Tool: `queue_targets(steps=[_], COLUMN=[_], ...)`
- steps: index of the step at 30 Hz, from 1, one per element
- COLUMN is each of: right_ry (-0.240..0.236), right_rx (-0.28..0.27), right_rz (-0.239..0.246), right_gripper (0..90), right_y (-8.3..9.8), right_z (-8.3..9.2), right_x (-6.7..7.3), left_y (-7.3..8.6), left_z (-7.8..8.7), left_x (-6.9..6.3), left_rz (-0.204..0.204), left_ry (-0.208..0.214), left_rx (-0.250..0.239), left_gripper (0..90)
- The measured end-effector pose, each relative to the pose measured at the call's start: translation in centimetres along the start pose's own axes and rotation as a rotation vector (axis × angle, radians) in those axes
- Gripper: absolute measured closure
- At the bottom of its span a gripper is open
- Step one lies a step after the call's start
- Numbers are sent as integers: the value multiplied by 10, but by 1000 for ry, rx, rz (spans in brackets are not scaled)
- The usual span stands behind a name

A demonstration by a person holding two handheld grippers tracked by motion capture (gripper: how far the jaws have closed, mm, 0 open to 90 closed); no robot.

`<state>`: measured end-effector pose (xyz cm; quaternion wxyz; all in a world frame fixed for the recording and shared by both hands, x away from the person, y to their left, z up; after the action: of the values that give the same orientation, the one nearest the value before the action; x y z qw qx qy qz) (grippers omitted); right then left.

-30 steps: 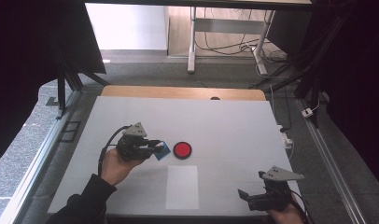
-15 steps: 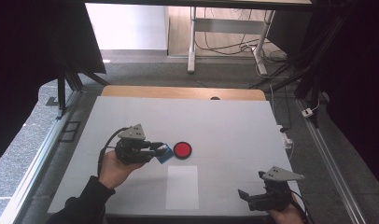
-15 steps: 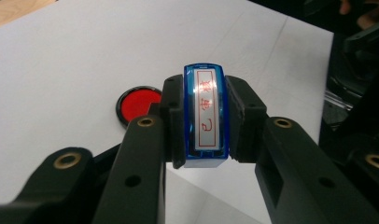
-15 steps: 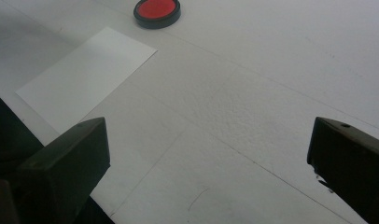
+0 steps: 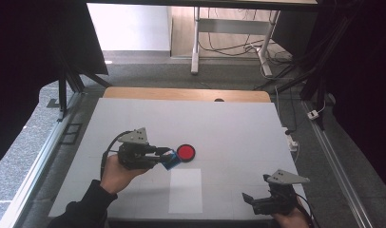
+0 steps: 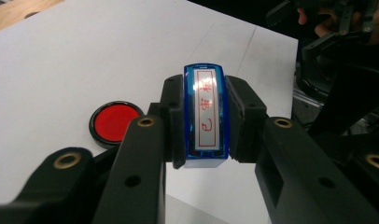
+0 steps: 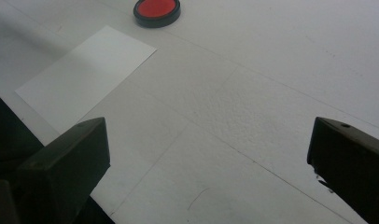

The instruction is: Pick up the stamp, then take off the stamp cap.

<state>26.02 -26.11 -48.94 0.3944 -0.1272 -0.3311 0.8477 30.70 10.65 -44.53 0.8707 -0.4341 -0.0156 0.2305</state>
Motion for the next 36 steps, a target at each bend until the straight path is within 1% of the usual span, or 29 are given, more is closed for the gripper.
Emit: queue_targets(steps=[5,7,8,9,13,15,17,18,19,21,25,29,32,34,36], right_ry=[-2,-4,-8,-19,-37,-46,-77,-78,-76,-79,-101,-136,-163,-203,-251], right_rx=[-4,-16,-22,-32,-49,-48,-49,-47,-60,-77,-69,-65,-54,-48,-56], right_rz=[3,12,11,13,27,17,5,12,26,52,80,110,125,123,115], right_gripper=[0,0,0,0,0,0,0,0,0,0,0,0,0,0,0], right_y=[0,-1,-2,-3,-7,-8,-9,-10,-12,-14,-18,-22,-25,-28,-31], right_z=[1,1,2,2,3,3,2,2,2,0,-5,-11,-16,-20,-22], right_x=[0,2,3,4,7,8,11,12,14,17,22,30,35,40,45], left_y=[-3,-4,-4,-5,-6,-6,-7,-7,-7,-7,-8,-8,-9,-10,-11], left_z=[1,1,1,1,1,1,1,1,1,1,0,-1,-1,-1,-1], left_x=[-3,-5,-5,-6,-8,-9,-9,-9,-10,-10,-11,-12,-14,-14,-15], left_rz=[-10,-13,-13,-21,-28,-28,-30,-30,-30,-33,-40,-46,-61,-70,-73], left_ry=[20,34,34,35,43,51,55,55,65,69,76,80,77,77,82], left_rx=[-9,-13,-13,-10,-13,-17,-18,-18,-19,-15,-10,-9,-7,-4,-8], left_gripper=[707,707,707,708,707,707,707,707,707,707,707,708,708,708,707])
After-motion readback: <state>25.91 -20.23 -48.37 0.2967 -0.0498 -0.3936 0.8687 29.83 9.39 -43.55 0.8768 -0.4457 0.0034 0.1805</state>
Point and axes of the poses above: each handheld gripper's, and its own axes: z roughly backward along the jaws, y roughly out of its underside, x roughly to its left, the point moved 5 cm from there along -z, roughly forward along the jaws, and after that the axes turned 8 degrees about x, right-handed, at the moved point
